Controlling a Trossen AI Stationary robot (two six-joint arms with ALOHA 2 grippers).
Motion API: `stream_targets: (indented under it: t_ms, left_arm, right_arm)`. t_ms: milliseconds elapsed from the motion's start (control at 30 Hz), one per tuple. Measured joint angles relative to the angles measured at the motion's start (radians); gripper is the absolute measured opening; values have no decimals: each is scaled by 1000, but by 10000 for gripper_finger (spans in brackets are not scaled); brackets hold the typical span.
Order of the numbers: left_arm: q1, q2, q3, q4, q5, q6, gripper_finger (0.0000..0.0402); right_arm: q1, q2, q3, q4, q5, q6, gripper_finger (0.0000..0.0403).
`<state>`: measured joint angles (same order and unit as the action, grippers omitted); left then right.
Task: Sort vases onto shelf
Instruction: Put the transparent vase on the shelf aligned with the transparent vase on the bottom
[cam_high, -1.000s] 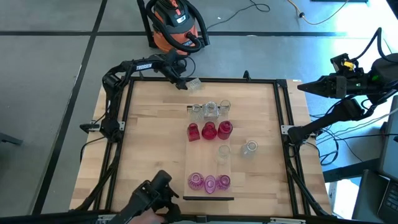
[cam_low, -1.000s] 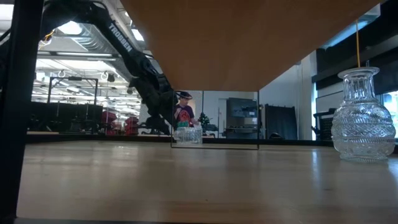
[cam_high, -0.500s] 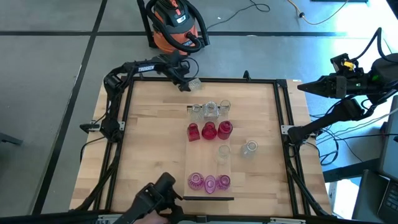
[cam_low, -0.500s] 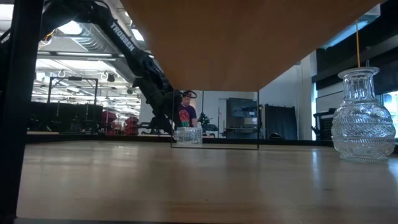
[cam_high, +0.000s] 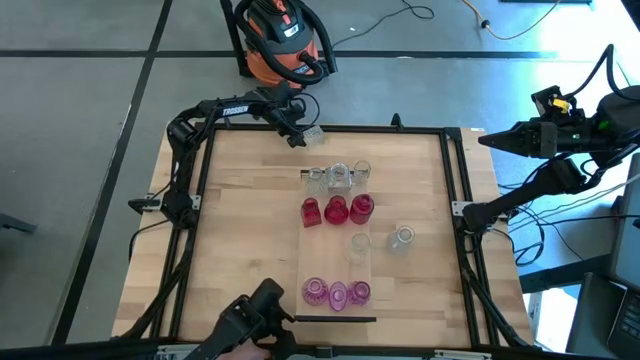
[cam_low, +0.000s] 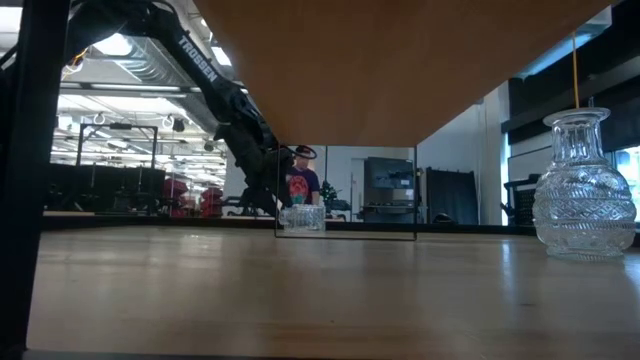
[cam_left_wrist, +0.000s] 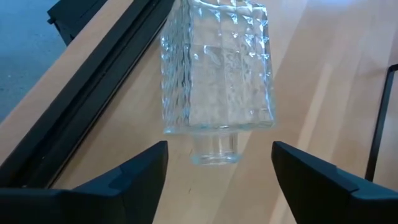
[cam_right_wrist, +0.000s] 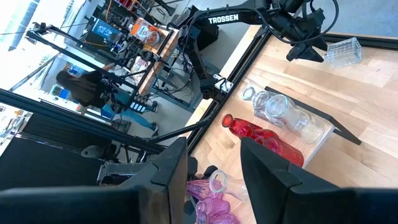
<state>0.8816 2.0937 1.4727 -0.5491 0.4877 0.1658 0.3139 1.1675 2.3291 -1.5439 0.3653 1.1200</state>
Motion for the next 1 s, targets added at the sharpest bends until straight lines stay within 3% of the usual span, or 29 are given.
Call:
stream_targets:
  t_ms: [1000]
  left_arm:
    - [-9, 28, -1, 19, -31, -1, 275]
  right_arm:
    - [0, 0, 0, 0, 0, 0, 131]
